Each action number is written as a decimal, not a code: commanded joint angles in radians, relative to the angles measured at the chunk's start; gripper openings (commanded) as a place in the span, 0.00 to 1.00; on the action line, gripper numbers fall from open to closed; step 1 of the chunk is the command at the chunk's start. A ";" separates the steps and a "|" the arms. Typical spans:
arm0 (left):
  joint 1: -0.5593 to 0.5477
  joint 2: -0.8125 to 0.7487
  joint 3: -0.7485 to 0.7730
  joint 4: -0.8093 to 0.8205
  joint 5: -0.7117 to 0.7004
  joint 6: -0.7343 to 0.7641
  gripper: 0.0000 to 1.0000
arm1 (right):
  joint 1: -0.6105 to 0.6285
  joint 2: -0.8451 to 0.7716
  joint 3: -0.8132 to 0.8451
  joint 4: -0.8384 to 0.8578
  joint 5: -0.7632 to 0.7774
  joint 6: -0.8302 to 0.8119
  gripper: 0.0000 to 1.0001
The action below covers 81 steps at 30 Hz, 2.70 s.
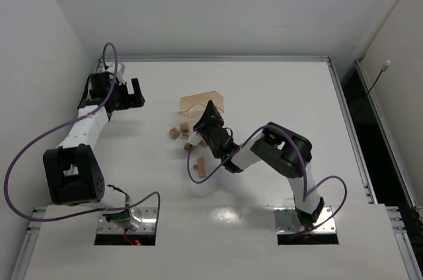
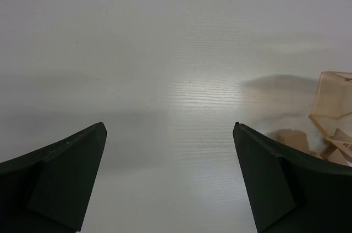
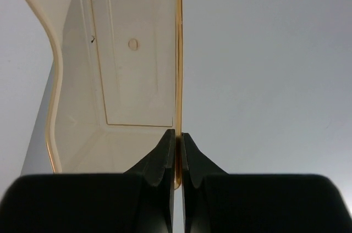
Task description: Build the wood block tower
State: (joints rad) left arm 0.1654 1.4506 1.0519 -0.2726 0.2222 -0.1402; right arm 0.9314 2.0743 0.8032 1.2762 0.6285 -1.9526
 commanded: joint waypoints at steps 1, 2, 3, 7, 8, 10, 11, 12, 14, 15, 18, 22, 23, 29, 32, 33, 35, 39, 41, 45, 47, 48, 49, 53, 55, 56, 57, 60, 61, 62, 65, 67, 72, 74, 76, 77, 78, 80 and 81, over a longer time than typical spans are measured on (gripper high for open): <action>0.011 -0.045 0.030 0.015 0.020 -0.009 1.00 | -0.008 -0.088 0.053 0.538 0.004 -0.157 0.00; 0.011 -0.045 0.020 0.015 0.020 -0.009 1.00 | 0.006 -0.088 0.019 0.538 0.029 -0.144 0.00; 0.011 -0.045 0.020 0.027 0.020 -0.009 1.00 | 0.006 -0.088 -0.014 0.538 0.040 -0.132 0.00; 0.011 -0.045 0.011 0.027 0.010 0.002 1.00 | 0.027 -0.077 -0.084 0.538 0.075 -0.091 0.00; 0.011 -0.045 0.011 0.027 0.009 0.002 1.00 | 0.027 -0.077 -0.059 0.538 0.085 -0.091 0.00; 0.011 -0.045 0.011 0.027 0.009 0.002 1.00 | 0.004 -0.077 0.014 0.538 0.094 -0.077 0.00; 0.011 -0.045 0.011 0.027 0.009 0.002 1.00 | -0.006 -0.077 0.043 0.529 0.129 -0.077 0.00; 0.011 -0.045 0.011 0.027 0.009 0.002 1.00 | -0.020 -0.077 0.074 0.529 0.151 -0.060 0.00; 0.011 -0.045 0.011 0.027 0.019 0.002 1.00 | -0.061 -0.086 0.140 0.517 0.184 -0.022 0.00; 0.011 -0.036 0.011 0.027 0.019 0.002 1.00 | -0.074 -0.086 0.174 0.500 0.213 -0.003 0.00; 0.011 -0.027 0.011 0.027 0.019 0.002 1.00 | -0.118 -0.141 0.281 0.416 0.318 0.085 0.00; 0.011 -0.018 0.011 0.027 0.019 0.002 1.00 | -0.209 -0.200 0.427 -0.014 0.557 0.406 0.00; 0.011 -0.009 0.011 0.027 0.019 0.002 1.00 | -0.235 -0.219 0.427 -0.105 0.597 0.541 0.00; 0.011 0.054 0.075 -0.005 0.028 0.011 1.00 | -0.347 -0.248 0.908 -1.734 0.274 1.666 0.00; 0.011 0.080 0.085 -0.014 0.028 0.011 1.00 | -0.449 -0.203 0.981 -1.923 0.069 1.767 0.00; 0.011 0.080 0.085 -0.014 0.040 0.011 1.00 | -0.482 -0.188 0.998 -1.946 0.010 1.782 0.00; 0.011 0.090 0.085 -0.014 0.054 0.023 1.00 | -0.558 -0.154 1.050 -2.040 -0.211 1.795 0.00; 0.011 0.090 0.085 -0.014 0.078 0.043 1.00 | -0.768 -0.018 1.133 -2.135 -0.493 1.827 0.00; 0.011 0.090 0.085 -0.014 0.091 0.044 1.00 | -0.813 0.016 1.159 -2.135 -0.504 1.827 0.00; 0.011 0.111 0.085 -0.004 0.114 0.053 1.00 | -0.904 0.099 1.220 -2.108 -0.533 1.827 0.00; 0.011 0.125 0.094 -0.004 0.114 0.053 1.00 | -0.959 0.141 1.277 -2.099 -0.572 1.827 0.00; 0.011 0.134 0.094 -0.004 0.123 0.062 1.00 | -0.976 0.179 1.295 -2.098 -0.572 1.827 0.00; 0.011 0.134 0.094 -0.004 0.123 0.062 1.00 | -1.008 0.190 1.310 -2.089 -0.572 1.818 0.00; 0.011 0.145 0.094 -0.004 0.141 0.071 1.00 | -1.085 0.228 1.350 -2.037 -0.605 1.818 0.00; 0.011 0.155 0.094 -0.004 0.141 0.071 1.00 | -1.121 0.248 1.373 -2.023 -0.639 1.818 0.00; 0.011 0.156 0.094 -0.004 0.141 0.071 1.00 | -1.132 0.265 1.386 -2.023 -0.648 1.818 0.00; 0.011 0.171 0.105 -0.004 0.150 0.071 1.00 | -1.132 0.276 1.399 -2.023 -0.658 1.807 0.00; 0.011 0.195 0.115 -0.014 0.151 0.080 1.00 | -1.165 0.314 1.419 -2.014 -0.667 1.807 0.00; 0.011 0.195 0.126 -0.014 0.151 0.080 1.00 | -1.178 0.325 1.420 -2.014 -0.680 1.807 0.00; 0.011 0.195 0.126 -0.014 0.151 0.080 1.00 | -1.189 0.325 1.420 -2.014 -0.693 1.798 0.00; 0.011 0.205 0.126 -0.023 0.151 0.080 1.00 | -1.210 0.360 1.420 -2.025 -0.725 1.798 0.00; 0.000 0.214 0.135 -0.023 0.151 0.089 1.00 | -1.221 0.385 1.420 -2.025 -0.737 1.798 0.01; 0.000 0.214 0.135 -0.033 0.151 0.099 1.00 | -1.241 0.394 1.420 -2.034 -0.799 1.789 0.35; 0.000 0.214 0.135 -0.033 0.151 0.099 1.00 | -1.250 0.380 1.420 -2.043 -0.820 1.788 0.48; -0.009 0.214 0.123 -0.033 0.151 0.099 1.00 | -1.250 0.334 1.409 -2.054 -0.857 1.779 0.55; -0.009 0.202 0.123 -0.033 0.151 0.099 1.00 | -1.250 0.305 1.359 -2.037 -0.868 1.779 0.57; -0.009 0.202 0.114 -0.033 0.151 0.099 1.00 | -1.250 0.208 1.308 -2.002 -0.900 1.790 0.60; -0.009 0.174 0.091 -0.023 0.151 0.099 1.00 | -1.240 0.048 1.142 -1.881 -0.911 1.802 0.62; -0.009 0.165 0.091 -0.023 0.151 0.099 1.00 | -1.231 0.047 1.108 -1.870 -0.911 1.787 0.64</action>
State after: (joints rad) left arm 0.1623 1.6623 1.1530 -0.3141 0.3519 -0.0593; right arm -0.3111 2.3573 1.9961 -0.7052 -0.2031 -0.1581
